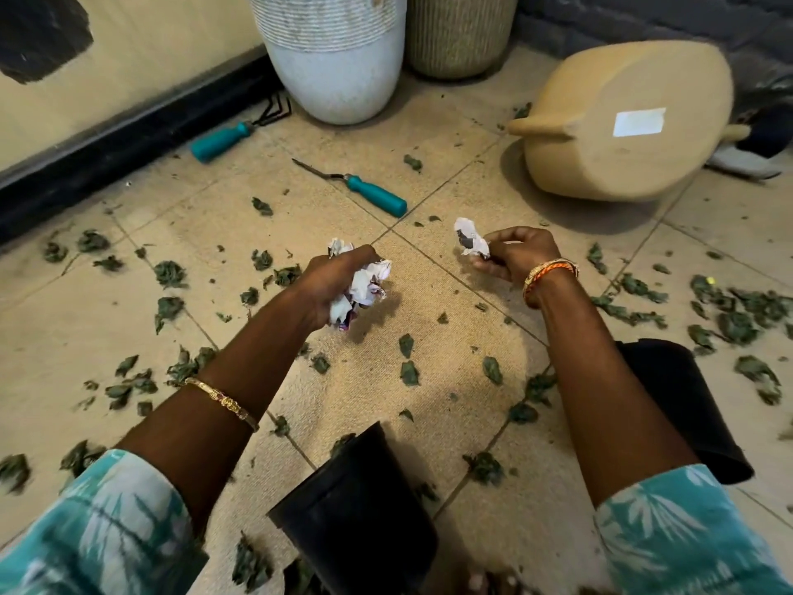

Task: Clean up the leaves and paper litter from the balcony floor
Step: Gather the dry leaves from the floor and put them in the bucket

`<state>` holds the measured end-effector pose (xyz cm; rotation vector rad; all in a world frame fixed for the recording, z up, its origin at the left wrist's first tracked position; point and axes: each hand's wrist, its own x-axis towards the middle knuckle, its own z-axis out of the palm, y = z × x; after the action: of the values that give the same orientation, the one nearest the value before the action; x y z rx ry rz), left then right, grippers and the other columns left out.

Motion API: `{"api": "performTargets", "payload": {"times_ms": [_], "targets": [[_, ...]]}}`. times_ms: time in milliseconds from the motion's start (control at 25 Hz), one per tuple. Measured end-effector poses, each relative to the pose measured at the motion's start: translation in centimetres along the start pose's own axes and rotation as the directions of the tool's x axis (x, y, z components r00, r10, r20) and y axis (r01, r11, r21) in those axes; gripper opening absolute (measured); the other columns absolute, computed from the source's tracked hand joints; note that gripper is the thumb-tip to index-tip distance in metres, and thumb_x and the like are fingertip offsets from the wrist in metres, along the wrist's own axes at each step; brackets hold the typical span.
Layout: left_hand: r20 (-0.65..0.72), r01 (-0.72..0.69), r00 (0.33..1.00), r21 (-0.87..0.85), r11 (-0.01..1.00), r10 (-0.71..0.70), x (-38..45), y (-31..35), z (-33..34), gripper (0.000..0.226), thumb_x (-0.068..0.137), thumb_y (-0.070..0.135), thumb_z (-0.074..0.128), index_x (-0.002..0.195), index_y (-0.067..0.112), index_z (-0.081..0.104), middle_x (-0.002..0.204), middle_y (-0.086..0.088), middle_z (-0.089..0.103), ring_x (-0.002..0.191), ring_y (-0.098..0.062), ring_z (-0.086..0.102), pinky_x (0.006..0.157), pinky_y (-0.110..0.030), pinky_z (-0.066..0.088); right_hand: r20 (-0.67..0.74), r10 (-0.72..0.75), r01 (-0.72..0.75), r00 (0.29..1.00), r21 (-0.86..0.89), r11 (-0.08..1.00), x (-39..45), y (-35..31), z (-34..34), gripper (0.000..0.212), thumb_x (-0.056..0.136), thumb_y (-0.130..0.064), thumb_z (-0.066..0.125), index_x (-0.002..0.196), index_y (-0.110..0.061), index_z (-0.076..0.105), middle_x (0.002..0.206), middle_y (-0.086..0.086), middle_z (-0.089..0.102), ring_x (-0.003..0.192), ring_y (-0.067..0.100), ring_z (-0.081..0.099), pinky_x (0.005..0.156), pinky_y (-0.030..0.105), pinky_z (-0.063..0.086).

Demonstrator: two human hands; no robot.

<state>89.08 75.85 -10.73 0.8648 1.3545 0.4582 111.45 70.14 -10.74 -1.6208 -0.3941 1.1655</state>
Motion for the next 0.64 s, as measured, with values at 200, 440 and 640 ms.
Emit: {"api": "performTargets", "payload": {"times_ms": [200, 440, 640], "targets": [[0.036, 0.004, 0.999, 0.043, 0.999, -0.005, -0.9, -0.5, 0.8, 0.018, 0.083, 0.018, 0.068, 0.092, 0.002, 0.068, 0.068, -0.01, 0.064, 0.039, -0.015, 0.056, 0.039, -0.015, 0.04, 0.17, 0.026, -0.066, 0.985, 0.234, 0.97, -1.5, 1.2, 0.7, 0.012, 0.085, 0.014, 0.053, 0.083, 0.003, 0.059, 0.07, 0.015, 0.069, 0.059, 0.016, 0.069, 0.057, 0.02, 0.057], [0.096, -0.128, 0.987, 0.013, 0.992, 0.126, -1.2, -0.4, 1.6, 0.036, 0.081, 0.018, 0.073, 0.114, 0.006, 0.068, 0.093, -0.01, 0.072, 0.064, -0.018, 0.068, 0.053, -0.023, 0.051, 0.345, 0.138, -0.267, 0.928, 0.361, 0.894, -2.0, 2.4, 1.5, 0.022, 0.088, 0.016, 0.043, 0.087, 0.001, 0.059, 0.073, 0.013, 0.071, 0.065, 0.017, 0.07, 0.06, 0.019, 0.057], [0.112, -0.26, 0.962, 0.076, 0.963, 0.251, -1.7, 0.1, 2.5, 0.014, 0.082, 0.009, 0.072, 0.096, 0.009, 0.072, 0.073, 0.0, 0.072, 0.063, -0.01, 0.068, 0.058, -0.02, 0.054, 0.358, 0.184, -0.297, 0.915, 0.289, 0.91, -2.6, 2.8, 2.1, 0.019, 0.09, 0.014, 0.042, 0.089, 0.004, 0.059, 0.075, 0.014, 0.07, 0.061, 0.016, 0.07, 0.058, 0.018, 0.056]]}}
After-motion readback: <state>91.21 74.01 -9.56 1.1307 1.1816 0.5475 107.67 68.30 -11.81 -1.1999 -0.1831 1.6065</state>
